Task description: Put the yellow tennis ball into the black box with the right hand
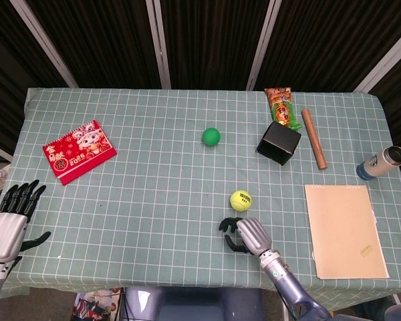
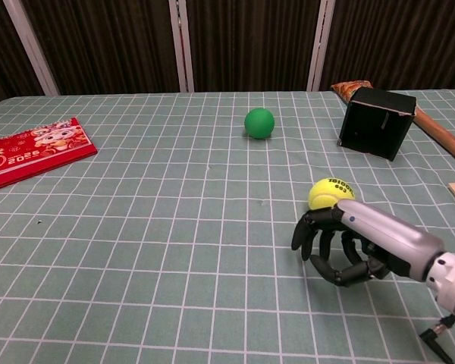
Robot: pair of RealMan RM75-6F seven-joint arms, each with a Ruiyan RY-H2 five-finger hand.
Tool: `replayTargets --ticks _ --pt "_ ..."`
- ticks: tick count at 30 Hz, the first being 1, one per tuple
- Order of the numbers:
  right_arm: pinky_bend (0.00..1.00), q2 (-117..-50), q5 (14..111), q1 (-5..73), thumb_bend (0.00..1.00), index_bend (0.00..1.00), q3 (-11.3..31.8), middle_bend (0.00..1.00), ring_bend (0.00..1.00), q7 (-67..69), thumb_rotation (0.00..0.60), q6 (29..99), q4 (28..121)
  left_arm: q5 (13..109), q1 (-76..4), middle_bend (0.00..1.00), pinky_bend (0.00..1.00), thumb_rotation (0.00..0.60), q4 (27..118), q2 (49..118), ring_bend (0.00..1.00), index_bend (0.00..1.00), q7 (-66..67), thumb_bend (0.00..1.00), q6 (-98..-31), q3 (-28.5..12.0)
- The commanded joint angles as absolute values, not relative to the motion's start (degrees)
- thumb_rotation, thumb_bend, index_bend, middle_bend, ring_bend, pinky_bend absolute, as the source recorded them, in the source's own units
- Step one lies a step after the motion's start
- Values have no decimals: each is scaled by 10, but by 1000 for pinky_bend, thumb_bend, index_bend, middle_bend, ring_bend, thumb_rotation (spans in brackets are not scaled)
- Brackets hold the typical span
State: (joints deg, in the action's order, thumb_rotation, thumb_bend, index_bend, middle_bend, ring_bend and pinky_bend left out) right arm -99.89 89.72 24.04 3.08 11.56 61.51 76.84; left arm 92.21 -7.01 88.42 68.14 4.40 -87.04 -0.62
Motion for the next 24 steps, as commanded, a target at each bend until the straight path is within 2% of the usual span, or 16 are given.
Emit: replayTargets --ticks 1,4,9,24 --pt "730 -1005 892 254 546 382 37 463 468 131 600 602 753 918 -71 0 0 600 884 680 0 0 44 111 -865 -6" --pt "730 -1000 883 267 547 345 42 431 432 144 600 583 748 915 -73 0 0 600 884 679 0 0 41 112 -861 -7" --pt "730 -993 870 284 546 337 51 413 418 164 600 563 739 911 -76 0 0 600 881 680 0 0 37 112 -856 -9" --pt "702 -972 858 307 547 263 54 352 366 201 600 551 713 905 -79 0 0 600 877 684 0 0 37 112 -850 -11"
